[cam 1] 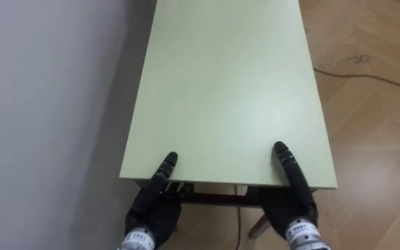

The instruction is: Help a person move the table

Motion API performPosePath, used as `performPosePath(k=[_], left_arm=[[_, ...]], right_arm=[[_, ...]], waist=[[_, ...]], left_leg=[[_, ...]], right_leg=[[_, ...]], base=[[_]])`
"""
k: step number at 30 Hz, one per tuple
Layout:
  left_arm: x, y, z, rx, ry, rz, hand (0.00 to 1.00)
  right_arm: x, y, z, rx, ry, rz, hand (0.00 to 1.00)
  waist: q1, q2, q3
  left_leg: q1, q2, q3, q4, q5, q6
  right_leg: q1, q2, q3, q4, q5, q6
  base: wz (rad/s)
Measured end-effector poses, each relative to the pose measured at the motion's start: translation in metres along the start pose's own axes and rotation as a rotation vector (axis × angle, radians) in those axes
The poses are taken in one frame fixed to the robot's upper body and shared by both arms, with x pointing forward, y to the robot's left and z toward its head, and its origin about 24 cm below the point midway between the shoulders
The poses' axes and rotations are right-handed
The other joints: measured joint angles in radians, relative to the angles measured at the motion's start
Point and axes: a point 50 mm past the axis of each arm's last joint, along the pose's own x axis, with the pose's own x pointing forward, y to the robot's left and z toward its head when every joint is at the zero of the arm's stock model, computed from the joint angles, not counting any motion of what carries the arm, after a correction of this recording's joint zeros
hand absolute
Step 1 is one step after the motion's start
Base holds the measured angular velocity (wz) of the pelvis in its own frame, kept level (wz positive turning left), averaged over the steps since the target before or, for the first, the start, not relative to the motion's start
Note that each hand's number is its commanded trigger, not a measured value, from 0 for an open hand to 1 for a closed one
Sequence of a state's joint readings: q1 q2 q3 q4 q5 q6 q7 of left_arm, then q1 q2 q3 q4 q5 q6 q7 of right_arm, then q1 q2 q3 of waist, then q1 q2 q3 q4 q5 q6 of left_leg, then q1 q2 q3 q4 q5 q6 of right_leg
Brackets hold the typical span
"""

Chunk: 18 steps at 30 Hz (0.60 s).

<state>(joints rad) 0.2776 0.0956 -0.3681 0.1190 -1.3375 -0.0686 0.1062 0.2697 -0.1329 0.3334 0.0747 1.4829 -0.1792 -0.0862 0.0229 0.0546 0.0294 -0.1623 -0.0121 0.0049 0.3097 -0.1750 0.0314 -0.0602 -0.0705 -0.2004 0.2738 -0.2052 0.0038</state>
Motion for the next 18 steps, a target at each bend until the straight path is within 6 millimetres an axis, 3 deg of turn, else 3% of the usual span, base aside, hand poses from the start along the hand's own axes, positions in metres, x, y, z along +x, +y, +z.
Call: performPosePath(k=[2,9,18], left_arm=[[0.0,0.0,0.0,0.005,0.005,0.0,1.0],[-0.001,0.006,-0.001,0.02,0.019,0.016,1.0],[-0.002,0.019,-0.002,0.03,0.021,0.015,1.0]], right_arm=[[-0.001,-0.001,0.0,0.003,0.001,-0.006,1.0],[0.0,-0.011,-0.002,0.013,0.013,-0.032,1.0],[-0.002,-0.019,-0.004,0.011,0.02,-0.049,1.0]], waist=[[0.003,-0.006,0.0004],[-0.019,-0.018,0.0001],[-0.018,-0.026,-0.0015]], left_leg=[[0.02,0.0,0.034,-0.024,0.007,-0.001],[0.064,-0.004,0.055,-0.059,0.008,-0.002],[0.096,0.0,0.096,-0.076,0.008,-0.001]], right_leg=[[0.012,0.002,0.002,-0.006,0.002,-0.003],[0.052,0.01,0.002,-0.037,0.004,-0.001],[0.083,0.01,0.006,-0.053,0.004,0.0]], base=[[0.01],[-0.01],[-0.01]])
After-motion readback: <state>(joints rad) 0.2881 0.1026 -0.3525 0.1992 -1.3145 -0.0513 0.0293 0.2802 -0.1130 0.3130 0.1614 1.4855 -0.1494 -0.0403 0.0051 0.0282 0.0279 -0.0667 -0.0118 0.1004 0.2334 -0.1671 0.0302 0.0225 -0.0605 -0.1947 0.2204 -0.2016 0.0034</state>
